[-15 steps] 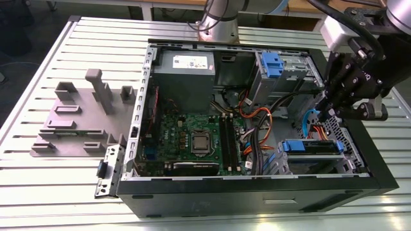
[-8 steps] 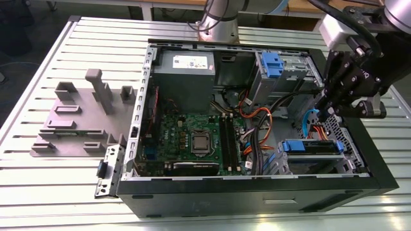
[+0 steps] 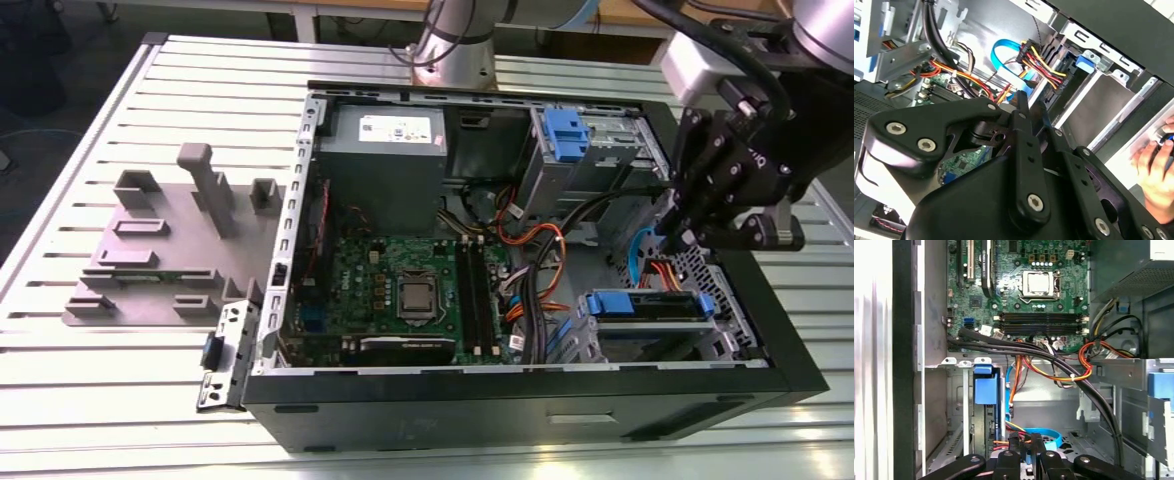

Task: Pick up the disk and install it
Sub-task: 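Insert the second disk wire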

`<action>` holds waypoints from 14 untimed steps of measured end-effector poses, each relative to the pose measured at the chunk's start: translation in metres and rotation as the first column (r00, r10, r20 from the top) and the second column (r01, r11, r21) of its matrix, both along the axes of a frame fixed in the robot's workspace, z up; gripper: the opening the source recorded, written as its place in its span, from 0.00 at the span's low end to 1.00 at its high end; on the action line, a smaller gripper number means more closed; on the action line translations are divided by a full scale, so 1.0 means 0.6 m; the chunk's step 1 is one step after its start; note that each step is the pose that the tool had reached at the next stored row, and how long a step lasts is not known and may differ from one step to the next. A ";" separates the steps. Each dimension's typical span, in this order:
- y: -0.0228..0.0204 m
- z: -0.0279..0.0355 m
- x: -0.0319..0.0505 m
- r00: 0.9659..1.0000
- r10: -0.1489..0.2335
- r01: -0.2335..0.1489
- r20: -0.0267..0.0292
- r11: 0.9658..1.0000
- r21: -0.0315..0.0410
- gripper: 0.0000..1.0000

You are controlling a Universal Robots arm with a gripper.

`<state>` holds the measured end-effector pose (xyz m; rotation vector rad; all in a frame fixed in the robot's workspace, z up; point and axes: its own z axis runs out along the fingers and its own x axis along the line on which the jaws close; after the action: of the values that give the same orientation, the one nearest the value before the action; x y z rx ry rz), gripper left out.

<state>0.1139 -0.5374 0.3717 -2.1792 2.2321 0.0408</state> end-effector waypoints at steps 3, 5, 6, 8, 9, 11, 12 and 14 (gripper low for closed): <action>0.0010 -0.003 0.000 1.000 0.000 0.000 0.000 1.000 -0.018 0.24; 0.0018 -0.005 0.000 1.000 0.000 0.000 0.000 1.000 -0.027 0.24; 0.0020 -0.007 0.000 1.000 0.000 0.000 0.000 1.000 -0.030 0.24; 0.0026 -0.010 0.000 1.000 0.000 0.000 0.000 0.999 -0.034 0.24; 0.0029 -0.011 0.000 1.000 0.000 0.000 0.000 0.999 -0.035 0.24; 0.0033 -0.015 0.000 1.000 0.000 0.000 0.000 0.999 -0.035 0.24; 0.0034 -0.017 0.000 1.000 0.000 0.000 0.000 0.999 -0.036 0.24; 0.0035 -0.021 0.000 1.000 0.000 0.000 0.000 0.999 -0.037 0.24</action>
<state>0.1142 -0.5353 0.3593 -2.1973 2.2509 -0.0006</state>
